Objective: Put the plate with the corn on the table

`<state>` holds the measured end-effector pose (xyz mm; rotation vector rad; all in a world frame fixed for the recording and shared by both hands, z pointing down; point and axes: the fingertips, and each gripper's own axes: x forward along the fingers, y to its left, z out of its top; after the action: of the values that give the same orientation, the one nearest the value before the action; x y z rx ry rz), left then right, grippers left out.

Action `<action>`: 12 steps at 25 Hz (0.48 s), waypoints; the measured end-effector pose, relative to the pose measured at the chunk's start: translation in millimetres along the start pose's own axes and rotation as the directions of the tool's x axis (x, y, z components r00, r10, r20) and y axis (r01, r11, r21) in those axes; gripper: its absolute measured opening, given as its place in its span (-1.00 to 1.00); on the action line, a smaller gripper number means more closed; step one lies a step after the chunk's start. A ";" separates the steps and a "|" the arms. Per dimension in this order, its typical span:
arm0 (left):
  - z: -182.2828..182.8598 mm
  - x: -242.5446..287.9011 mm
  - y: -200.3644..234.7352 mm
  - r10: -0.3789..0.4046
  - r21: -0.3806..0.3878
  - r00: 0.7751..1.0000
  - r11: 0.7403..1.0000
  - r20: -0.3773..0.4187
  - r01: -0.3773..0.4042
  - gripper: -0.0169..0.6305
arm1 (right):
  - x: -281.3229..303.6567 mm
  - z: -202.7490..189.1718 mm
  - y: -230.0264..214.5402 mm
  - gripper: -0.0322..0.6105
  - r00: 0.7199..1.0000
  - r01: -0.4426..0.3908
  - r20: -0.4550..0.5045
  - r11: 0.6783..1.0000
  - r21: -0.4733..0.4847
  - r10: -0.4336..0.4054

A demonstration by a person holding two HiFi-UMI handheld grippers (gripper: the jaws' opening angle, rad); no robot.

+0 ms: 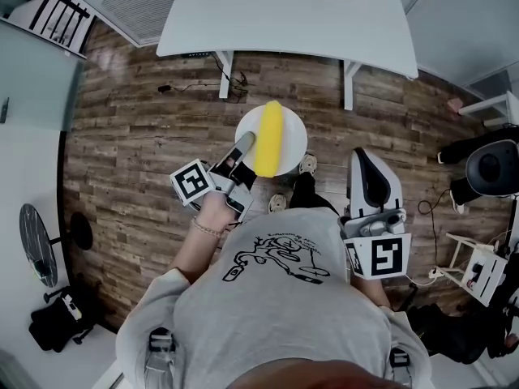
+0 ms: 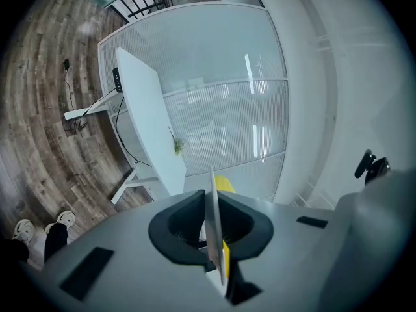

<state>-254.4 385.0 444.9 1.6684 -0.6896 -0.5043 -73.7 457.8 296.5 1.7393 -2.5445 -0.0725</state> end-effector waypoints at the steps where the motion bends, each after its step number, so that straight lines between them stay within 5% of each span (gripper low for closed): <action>1: 2.8 7.1 -0.8 -0.001 -0.002 1.000 1.000 0.003 0.001 -0.84 | 4.9 1.1 -6.1 -0.88 1.000 0.001 0.003 1.000 -0.005 -0.001; 12: 37.6 119.4 -11.9 0.003 0.008 0.999 1.000 0.042 -0.003 -0.84 | 76.1 7.6 -109.9 -0.88 1.000 -0.013 0.016 0.999 -0.038 0.014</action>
<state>-190.1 277.9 430.3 1.6682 -0.7262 -0.5364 0.2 347.0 282.6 1.7146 -2.5484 -0.1340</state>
